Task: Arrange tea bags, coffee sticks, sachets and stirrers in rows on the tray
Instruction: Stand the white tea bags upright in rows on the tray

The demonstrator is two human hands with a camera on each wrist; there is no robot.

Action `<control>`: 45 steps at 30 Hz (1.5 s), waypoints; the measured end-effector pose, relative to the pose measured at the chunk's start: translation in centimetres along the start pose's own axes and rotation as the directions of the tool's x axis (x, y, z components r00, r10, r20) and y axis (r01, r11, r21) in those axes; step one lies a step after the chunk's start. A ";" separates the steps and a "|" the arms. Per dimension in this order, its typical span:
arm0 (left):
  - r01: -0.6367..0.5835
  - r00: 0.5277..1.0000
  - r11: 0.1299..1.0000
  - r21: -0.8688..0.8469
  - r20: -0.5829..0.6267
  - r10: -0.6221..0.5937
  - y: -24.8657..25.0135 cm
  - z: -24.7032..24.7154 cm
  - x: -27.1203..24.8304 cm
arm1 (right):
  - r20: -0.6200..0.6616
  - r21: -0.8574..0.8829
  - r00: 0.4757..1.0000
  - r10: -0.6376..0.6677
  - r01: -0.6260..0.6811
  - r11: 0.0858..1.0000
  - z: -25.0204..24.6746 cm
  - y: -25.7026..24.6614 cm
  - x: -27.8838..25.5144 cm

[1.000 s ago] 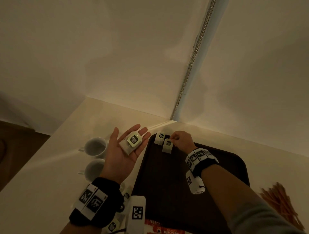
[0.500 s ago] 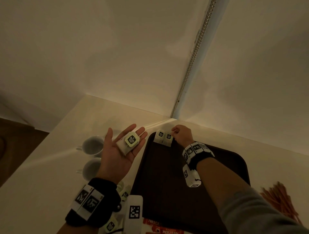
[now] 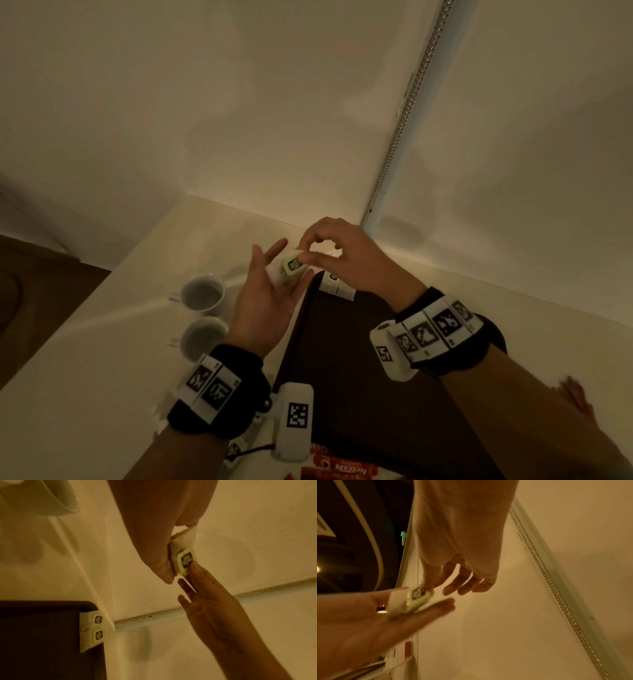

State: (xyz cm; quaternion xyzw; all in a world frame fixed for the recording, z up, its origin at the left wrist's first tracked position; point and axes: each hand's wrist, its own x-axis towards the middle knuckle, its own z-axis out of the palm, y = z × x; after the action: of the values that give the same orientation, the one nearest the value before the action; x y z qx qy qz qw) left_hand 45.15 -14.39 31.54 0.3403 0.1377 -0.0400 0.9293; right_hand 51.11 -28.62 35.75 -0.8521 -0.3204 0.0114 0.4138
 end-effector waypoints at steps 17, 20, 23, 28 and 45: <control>-0.220 0.959 0.939 0.265 0.237 0.158 -0.2 1.6 -2.2 | 0.105 -0.260 0.992 0.070 -0.041 0.965 -5.8 -9.4 1.4; -0.200 0.958 0.952 0.230 0.248 0.141 0.2 1.7 -2.5 | 0.096 -0.244 0.991 0.094 -0.068 0.967 -6.3 -9.7 1.4; -0.190 0.955 0.956 0.223 0.267 0.127 0.6 2.0 -2.7 | 0.091 -0.226 0.991 0.100 -0.078 0.971 -6.5 -9.5 1.4; -0.295 0.932 0.909 0.293 0.296 0.207 1.1 2.7 -2.7 | 0.068 -0.126 0.997 0.040 -0.032 0.991 -6.0 -9.2 0.9; -0.552 0.832 0.696 0.460 0.361 0.422 2.5 4.1 -3.0 | -0.157 -0.065 0.984 -0.090 0.081 0.995 -5.9 -7.0 -1.3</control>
State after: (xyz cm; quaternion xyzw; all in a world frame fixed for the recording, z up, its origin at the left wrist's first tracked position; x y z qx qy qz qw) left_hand 43.68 -15.17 36.93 0.6077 -0.0824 0.1330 0.7786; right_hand 48.04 -30.31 44.32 -0.8474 -0.3228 -0.0838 0.4131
